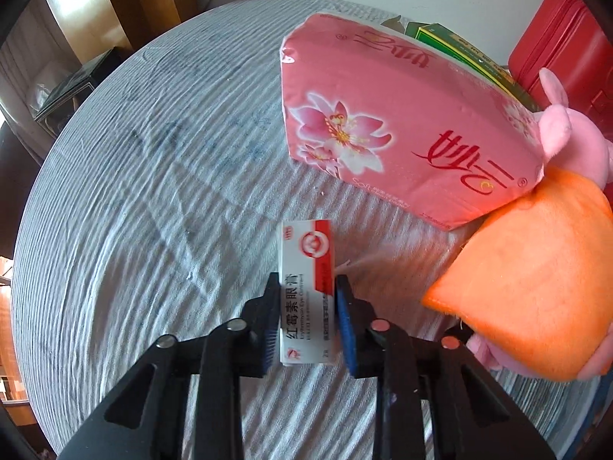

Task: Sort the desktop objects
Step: 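Close left tool on the medicine box while right tool grasps the pink tissue pack, then lift and carry the medicine box and tissue pack over the blue bin, then open left tool to drop the medicine box while right tool drops the tissue pack, then move both tools back toward the items on the table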

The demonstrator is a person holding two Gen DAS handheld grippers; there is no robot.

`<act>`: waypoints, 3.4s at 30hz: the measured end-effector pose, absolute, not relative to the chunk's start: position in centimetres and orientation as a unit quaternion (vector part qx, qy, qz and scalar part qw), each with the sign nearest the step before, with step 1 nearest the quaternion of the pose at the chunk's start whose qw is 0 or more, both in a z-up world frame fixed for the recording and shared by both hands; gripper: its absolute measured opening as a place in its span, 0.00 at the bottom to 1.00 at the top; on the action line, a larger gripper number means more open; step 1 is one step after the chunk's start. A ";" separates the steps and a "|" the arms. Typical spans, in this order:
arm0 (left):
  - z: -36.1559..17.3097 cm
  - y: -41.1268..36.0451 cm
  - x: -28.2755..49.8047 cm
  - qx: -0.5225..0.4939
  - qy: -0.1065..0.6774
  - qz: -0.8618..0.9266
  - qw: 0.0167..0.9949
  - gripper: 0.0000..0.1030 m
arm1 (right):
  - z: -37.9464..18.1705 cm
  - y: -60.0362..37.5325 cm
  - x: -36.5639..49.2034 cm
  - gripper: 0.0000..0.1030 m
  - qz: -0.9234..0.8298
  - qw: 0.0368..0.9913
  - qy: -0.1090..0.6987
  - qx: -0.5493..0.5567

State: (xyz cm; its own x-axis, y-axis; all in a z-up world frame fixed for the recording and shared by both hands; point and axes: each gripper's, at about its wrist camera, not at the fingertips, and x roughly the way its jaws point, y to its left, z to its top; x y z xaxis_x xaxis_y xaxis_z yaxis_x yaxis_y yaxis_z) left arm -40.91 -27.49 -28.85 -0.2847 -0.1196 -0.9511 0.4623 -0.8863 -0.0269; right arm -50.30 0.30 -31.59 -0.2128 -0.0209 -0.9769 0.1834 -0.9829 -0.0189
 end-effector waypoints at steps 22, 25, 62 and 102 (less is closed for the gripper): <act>-16.5 -20.2 -26.3 0.476 0.111 -0.861 0.140 0.25 | -15.1 8.0 -32.3 0.91 -0.847 0.141 0.092 0.505; -13.9 -17.1 -24.3 0.446 0.090 -0.881 0.127 0.25 | -12.1 8.9 -29.6 0.91 -0.862 0.142 0.096 0.477; 3.5 31.6 -23.2 0.275 -0.080 -0.936 -0.204 0.25 | 4.8 47.5 -16.9 0.91 -0.955 -0.127 0.011 0.268; 3.9 32.6 -19.8 0.281 -0.088 -0.936 -0.192 0.72 | 3.2 50.5 -13.9 1.00 -0.951 -0.120 0.020 0.283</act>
